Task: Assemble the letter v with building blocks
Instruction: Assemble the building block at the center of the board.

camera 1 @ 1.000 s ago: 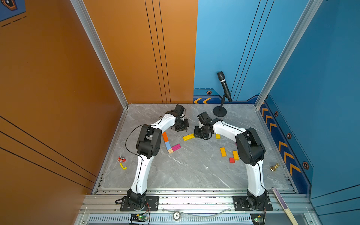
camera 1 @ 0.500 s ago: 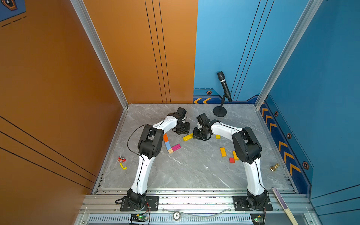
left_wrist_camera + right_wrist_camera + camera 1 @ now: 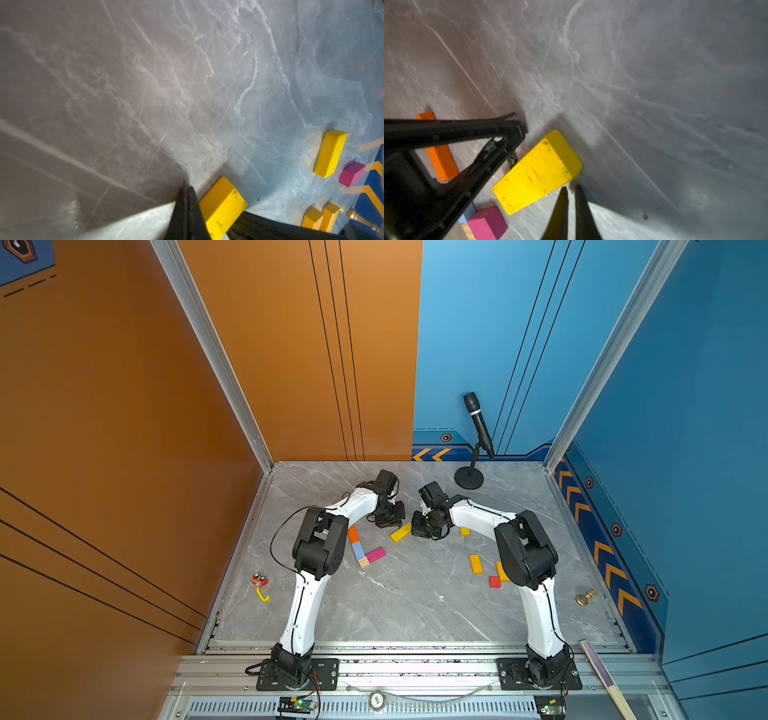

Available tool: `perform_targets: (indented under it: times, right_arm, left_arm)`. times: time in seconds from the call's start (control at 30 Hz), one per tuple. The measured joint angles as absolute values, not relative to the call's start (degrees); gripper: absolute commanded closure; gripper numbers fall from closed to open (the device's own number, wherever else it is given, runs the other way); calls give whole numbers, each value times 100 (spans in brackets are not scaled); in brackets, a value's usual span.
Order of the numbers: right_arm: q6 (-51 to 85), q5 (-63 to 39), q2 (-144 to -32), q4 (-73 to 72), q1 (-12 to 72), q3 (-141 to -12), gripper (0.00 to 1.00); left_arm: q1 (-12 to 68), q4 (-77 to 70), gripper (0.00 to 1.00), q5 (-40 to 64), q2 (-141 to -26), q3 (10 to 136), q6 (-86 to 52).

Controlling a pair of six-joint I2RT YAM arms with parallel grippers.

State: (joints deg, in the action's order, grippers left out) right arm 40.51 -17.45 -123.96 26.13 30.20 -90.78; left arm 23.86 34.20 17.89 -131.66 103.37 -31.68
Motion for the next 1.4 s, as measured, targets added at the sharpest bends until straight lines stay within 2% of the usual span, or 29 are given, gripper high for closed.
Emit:
perform_targets:
  times: [0.23,0.3,0.6,0.93,1.4]
  right_arm:
    - [3892,-1625,-12171,2630,2845,-9266,51]
    - [3846,-1638,-12184,2628,2788,-9400,47]
    - [3743,-1918,-13050,2591,2740,-10501,46]
    - [3684,-1931,-13277,2751,2904,-10536,47]
    - [3579,-1774,-13273,2832,3120,-10449,58]
  left_arm:
    - [2322,3498,97,1712,-13166,10525,-3168]
    - [2303,3500,97,1706,-13166,10558,-3168]
    - [2200,3564,97,1594,-13122,10534,-3168]
    - [2058,3573,97,1428,-12696,10274,-3124]
    - [2102,3583,98,1382,-12665,10016,-3100]
